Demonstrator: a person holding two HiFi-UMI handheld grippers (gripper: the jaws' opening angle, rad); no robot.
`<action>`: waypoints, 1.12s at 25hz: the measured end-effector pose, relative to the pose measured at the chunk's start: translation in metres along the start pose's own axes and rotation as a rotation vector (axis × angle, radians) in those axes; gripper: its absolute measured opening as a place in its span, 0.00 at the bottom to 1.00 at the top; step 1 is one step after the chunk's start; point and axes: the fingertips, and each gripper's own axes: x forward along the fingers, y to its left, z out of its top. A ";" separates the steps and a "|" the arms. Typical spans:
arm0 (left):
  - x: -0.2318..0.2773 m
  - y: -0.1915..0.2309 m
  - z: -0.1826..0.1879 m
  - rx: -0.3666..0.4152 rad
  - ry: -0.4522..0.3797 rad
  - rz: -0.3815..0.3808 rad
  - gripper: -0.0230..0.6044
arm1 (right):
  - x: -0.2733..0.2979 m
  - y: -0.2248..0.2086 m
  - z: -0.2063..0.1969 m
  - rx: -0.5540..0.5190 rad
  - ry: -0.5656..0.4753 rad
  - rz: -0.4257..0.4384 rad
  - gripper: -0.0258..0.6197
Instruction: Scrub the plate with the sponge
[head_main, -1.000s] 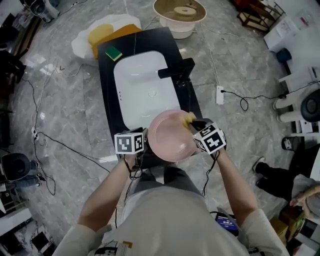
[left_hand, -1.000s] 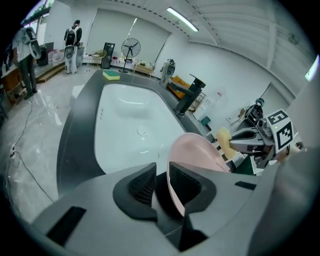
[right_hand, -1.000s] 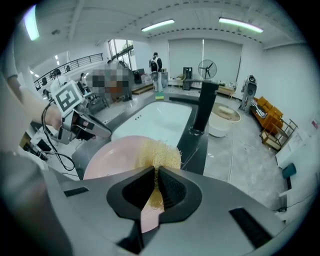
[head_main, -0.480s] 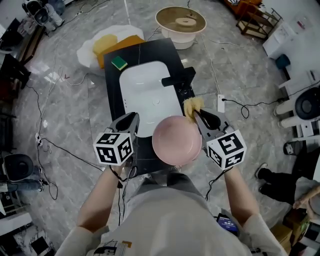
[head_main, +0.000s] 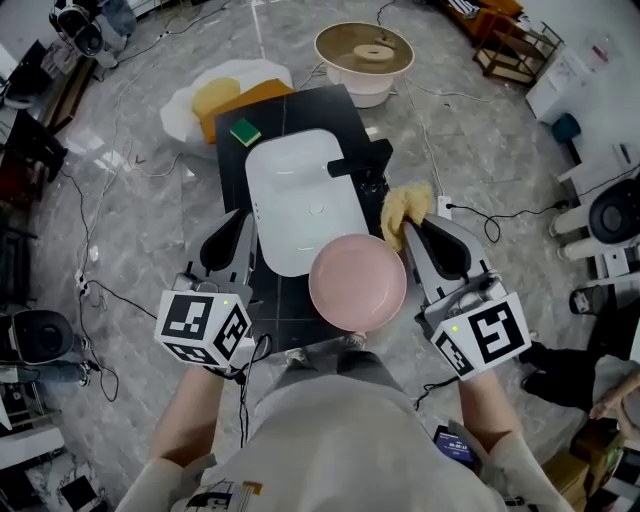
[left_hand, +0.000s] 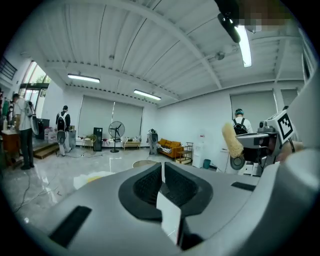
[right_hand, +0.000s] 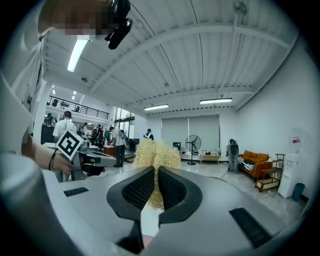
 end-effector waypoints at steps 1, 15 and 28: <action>-0.005 -0.003 0.007 0.018 -0.018 0.000 0.09 | -0.003 0.002 0.005 -0.001 -0.012 -0.002 0.11; -0.039 -0.027 0.046 0.234 -0.201 0.062 0.09 | -0.020 0.035 0.032 -0.081 -0.087 0.018 0.11; -0.045 -0.027 0.047 0.289 -0.196 0.081 0.09 | -0.024 0.031 0.042 -0.070 -0.135 -0.018 0.11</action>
